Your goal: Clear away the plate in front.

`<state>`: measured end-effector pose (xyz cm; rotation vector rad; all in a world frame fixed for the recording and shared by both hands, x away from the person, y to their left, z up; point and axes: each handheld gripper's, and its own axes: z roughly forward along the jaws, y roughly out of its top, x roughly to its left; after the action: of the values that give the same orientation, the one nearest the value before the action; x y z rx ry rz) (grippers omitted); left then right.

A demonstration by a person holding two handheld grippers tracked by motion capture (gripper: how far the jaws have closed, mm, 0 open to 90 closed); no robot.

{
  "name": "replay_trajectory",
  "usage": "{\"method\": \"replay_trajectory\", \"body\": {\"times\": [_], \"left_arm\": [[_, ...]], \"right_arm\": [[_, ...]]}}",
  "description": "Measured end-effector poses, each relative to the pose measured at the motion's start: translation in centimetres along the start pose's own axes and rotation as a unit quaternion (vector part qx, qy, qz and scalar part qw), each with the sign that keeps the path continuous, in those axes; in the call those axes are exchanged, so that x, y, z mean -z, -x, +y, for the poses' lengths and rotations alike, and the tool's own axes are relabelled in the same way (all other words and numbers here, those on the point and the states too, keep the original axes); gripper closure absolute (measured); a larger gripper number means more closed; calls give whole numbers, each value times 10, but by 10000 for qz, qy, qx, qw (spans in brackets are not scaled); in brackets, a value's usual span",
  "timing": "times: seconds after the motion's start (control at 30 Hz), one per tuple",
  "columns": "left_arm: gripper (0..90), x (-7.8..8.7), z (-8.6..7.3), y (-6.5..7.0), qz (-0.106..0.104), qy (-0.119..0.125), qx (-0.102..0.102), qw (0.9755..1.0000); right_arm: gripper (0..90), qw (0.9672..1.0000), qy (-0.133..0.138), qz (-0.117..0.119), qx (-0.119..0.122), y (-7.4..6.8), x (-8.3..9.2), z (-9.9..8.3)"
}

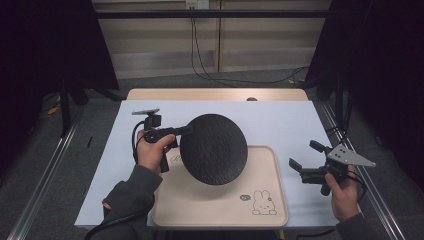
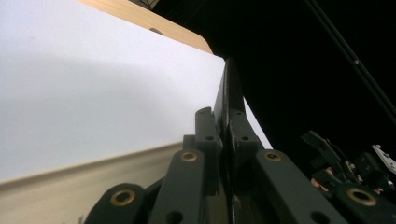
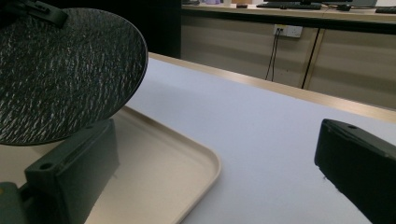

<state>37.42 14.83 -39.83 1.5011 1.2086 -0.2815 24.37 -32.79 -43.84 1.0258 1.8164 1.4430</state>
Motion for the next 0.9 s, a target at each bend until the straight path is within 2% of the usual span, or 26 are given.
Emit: {"method": "replay_trajectory", "body": {"times": [0.07, 0.1, 0.17, 0.2, 0.27, 0.37, 0.4, 0.47, 0.53, 0.63, 0.9], "left_arm": [[852, 0, -3, 2, -16, 10, -127, 9999], [853, 0, -4, 3, -68, 12, -51, 10000], [853, -1, -6, 4, -60, 3, -144, 9999], [853, -1, -7, 6, -82, -4, -112, 9999], [853, -1, -10, 6, -71, -46, -181, 9998], [858, -3, -14, 6, -95, -80, -126, 9998], [860, -2, -15, 6, -133, -99, -190, 9997], [864, -2, -17, 6, -147, -126, -164, 9997], [867, -2, -19, 8, -269, -132, -163, 9994], [867, -2, -22, 10, -324, -181, -151, 9992], [865, -4, -31, 14, -354, -273, -246, 9987]], "right_arm": [[0, 10000, -5, 22, -4, -1, 0, 0], [0, 10000, -18, 8, 0, -1, 0, 0], [0, 10000, -1, 9, -1, 0, 0, 0], [0, 10000, -3, 10, -1, 0, 0, 0], [0, 10000, -6, -5, -4, 0, 0, 0], [0, 10000, -17, 7, 4, -1, 0, 0], [0, 10000, -8, 32, -10, -1, 0, 0], [0, 10000, -6, 15, -1, 0, 0, 0], [0, 10000, -6, -1, 1, 0, 0, 0], [0, 10000, -23, 34, 33, 0, -1, 0], [0, 10000, -9, 16, 5, -1, 0, 0]]}}
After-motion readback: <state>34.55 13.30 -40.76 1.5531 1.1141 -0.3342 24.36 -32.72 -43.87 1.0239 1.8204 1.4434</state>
